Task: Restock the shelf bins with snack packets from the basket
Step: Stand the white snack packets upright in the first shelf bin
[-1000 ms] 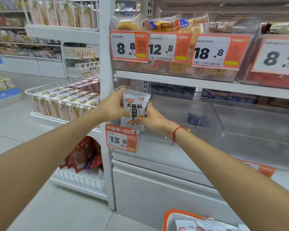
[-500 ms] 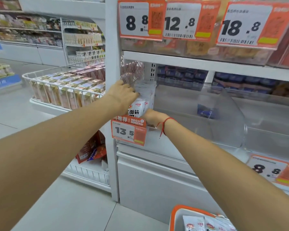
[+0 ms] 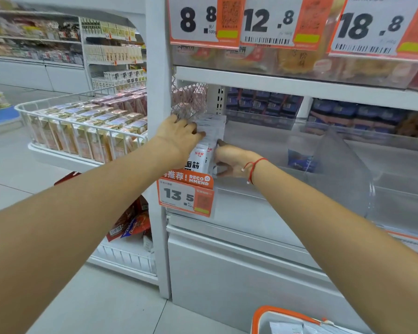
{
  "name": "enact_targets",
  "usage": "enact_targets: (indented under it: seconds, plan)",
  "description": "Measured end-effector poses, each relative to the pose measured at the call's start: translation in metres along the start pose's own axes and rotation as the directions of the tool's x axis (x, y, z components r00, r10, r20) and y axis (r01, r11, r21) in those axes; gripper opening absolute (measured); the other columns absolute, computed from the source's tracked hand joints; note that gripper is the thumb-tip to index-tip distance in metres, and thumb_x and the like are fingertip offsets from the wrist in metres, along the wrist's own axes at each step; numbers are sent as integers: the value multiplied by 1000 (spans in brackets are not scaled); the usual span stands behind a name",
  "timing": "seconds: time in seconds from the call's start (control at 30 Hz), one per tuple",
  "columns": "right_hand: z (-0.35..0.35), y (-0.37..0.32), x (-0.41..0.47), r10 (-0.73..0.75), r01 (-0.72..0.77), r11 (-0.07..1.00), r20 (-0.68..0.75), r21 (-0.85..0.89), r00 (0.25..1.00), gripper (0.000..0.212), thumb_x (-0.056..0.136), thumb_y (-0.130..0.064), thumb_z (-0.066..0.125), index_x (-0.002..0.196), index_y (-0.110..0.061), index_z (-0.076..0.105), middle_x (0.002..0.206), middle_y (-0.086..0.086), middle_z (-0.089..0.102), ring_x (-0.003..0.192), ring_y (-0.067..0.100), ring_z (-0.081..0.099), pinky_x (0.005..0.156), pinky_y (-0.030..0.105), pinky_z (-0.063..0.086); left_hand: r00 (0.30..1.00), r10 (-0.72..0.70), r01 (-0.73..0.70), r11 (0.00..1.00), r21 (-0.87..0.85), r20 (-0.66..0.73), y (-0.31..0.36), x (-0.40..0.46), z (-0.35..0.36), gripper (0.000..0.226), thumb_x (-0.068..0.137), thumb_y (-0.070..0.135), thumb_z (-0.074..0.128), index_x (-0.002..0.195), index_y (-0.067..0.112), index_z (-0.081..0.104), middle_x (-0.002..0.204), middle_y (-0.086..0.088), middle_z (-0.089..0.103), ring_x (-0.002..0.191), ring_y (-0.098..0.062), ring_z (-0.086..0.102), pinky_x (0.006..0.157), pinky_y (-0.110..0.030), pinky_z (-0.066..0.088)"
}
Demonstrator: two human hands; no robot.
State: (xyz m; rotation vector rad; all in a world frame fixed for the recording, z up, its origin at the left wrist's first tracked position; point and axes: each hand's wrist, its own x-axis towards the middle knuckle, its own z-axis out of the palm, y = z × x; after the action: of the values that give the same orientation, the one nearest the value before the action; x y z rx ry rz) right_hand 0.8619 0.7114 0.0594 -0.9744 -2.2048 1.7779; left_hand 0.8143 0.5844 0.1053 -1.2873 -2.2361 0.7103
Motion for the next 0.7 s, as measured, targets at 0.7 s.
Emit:
enact_targets:
  seconds: [0.7]
  plan:
    - [-53,35,-180,-399,358,899,-136,-251,907,8,89,-10,63,93,-8,70,68,-5,60,55,0,57,50,11,42,970,-243,161,625,-764,5,39,-87,-80,40,88,23,58,129,25,54,128,5,59,118,-24,55,89,-32,43]
